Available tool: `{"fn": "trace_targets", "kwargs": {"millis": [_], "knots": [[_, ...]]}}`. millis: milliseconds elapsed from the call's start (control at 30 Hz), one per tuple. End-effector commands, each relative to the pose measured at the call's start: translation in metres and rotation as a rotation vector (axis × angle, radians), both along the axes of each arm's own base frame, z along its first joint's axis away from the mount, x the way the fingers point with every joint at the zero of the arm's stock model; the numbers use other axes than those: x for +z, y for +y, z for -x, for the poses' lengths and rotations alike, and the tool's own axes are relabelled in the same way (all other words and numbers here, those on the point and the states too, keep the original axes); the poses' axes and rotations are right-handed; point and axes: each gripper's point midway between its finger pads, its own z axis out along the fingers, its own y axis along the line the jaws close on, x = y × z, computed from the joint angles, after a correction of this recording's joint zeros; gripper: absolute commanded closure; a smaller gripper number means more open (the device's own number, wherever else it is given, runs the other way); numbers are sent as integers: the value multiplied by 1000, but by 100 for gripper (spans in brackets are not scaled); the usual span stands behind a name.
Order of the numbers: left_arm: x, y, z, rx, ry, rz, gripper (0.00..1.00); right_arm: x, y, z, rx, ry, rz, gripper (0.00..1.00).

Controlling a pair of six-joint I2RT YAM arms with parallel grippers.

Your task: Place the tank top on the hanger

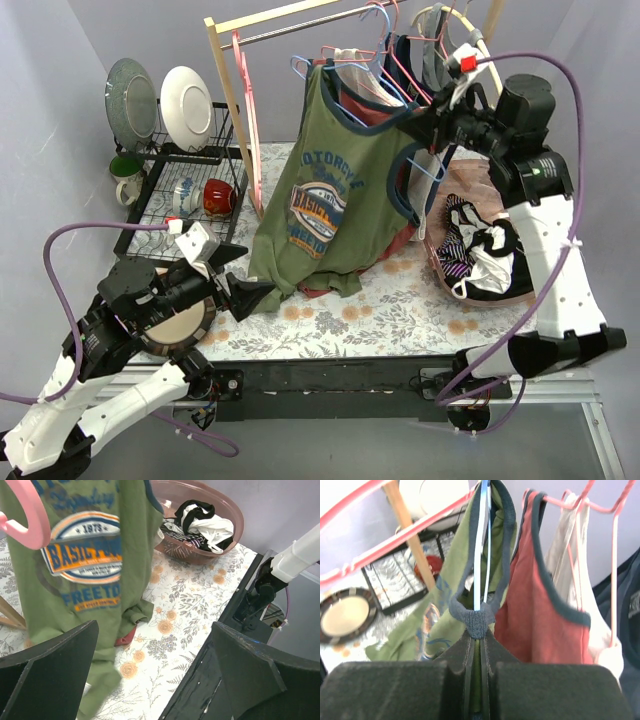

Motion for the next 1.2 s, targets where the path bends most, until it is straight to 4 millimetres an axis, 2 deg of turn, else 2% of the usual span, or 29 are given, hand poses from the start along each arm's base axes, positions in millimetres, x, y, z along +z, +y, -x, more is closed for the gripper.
{"fn": "trace_targets", "kwargs": {"millis": [0,33,100,233,400,633,800,900,933,1000,1033,1100,1133,1167], "knots": [[-6,4,-2,28,18,-6,3,52,16,-25,-43,-123,-110,99],[-8,4,-2,28,20,-9,3,57,16,-30,-64,-131,-118,99],[-9,5,-3,36,20,-10,3,55,24,-42,-69,-134,-123,99],[-11,7,-4,45,17,-11,3,55,28,-62,-107,-133,-130,99],[-16,8,-5,52,16,-17,2,45,31,-79,-132,-117,-137,99],[-17,6,-6,48,13,-20,2,20,43,-96,-133,-67,-114,99],[-17,3,-7,42,15,-10,2,5,47,-103,-131,-36,-98,99],[-21,1,-7,33,26,-14,2,0,46,-98,-126,-43,-75,99],[-21,0,-6,30,23,-12,2,7,40,-92,-135,-72,-66,99],[-24,-1,-7,30,27,-16,2,0,36,-88,-147,-69,-50,99],[-24,-1,-8,30,24,-13,2,6,31,-81,-152,-102,-32,95],[-26,-2,-9,28,24,-15,2,1,27,-74,-146,-108,3,83],[-25,-4,-10,27,22,-13,2,6,25,-67,-140,-121,8,72],[-25,-5,-10,25,23,-14,2,6,24,-64,-137,-131,20,66]]}}
